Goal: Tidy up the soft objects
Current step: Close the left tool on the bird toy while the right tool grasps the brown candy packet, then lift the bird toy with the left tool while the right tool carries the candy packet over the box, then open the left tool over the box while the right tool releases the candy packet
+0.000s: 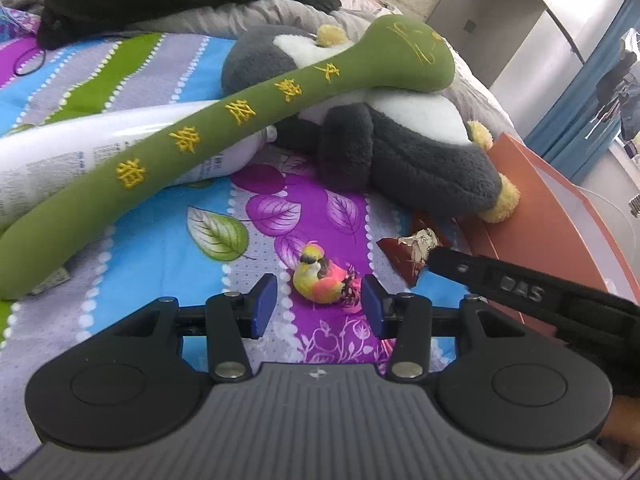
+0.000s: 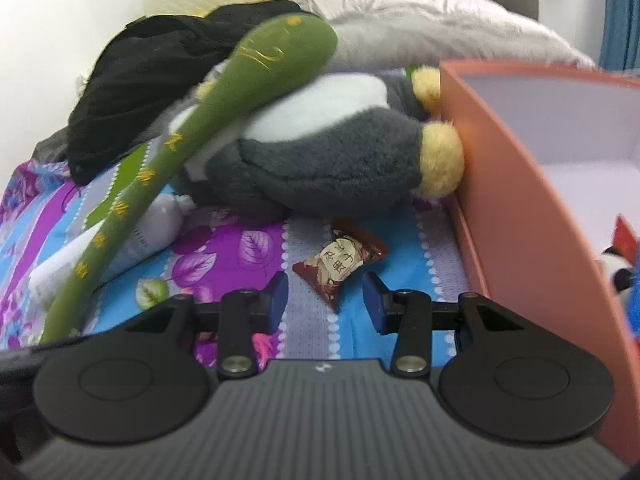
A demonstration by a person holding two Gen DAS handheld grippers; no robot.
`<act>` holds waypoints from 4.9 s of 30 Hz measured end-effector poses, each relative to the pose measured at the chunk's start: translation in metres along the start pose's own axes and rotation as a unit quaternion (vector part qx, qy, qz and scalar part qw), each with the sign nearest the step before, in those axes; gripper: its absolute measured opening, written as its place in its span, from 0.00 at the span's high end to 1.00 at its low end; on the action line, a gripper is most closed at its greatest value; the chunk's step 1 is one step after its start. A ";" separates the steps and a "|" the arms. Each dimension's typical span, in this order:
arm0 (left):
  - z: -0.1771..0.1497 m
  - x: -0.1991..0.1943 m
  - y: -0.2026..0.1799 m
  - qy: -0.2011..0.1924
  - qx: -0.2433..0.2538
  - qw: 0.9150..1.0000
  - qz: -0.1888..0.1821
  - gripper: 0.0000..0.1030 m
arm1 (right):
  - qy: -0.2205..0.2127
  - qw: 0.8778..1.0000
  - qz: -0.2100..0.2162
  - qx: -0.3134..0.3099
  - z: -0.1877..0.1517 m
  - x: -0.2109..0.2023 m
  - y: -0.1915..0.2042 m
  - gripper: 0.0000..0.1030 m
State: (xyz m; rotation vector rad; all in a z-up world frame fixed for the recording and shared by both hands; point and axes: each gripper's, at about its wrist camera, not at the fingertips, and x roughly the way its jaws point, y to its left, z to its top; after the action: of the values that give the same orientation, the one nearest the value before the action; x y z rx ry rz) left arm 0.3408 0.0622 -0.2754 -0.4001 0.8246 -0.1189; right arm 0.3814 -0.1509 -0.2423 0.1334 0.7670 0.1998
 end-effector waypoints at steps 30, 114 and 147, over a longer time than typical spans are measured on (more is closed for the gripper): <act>0.001 -0.010 -0.006 -0.004 0.003 1.000 0.017 0.66 | 0.005 1.000 0.020 -0.007 0.000 0.004 0.003 0.65; 0.024 -0.209 -0.248 -0.138 0.123 0.976 -0.117 0.73 | -0.165 0.985 0.028 -0.044 0.035 -0.282 -0.086 0.65; 0.013 0.024 -0.301 0.094 0.156 0.979 -0.089 0.63 | 0.016 0.997 -0.035 0.069 0.007 -0.152 -0.220 0.39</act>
State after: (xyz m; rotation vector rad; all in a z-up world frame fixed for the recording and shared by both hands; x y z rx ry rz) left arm 0.3815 -0.2164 -0.1662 -0.1652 0.9373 -0.4520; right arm 0.3076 -0.3995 -0.1772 0.2345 0.8157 0.0831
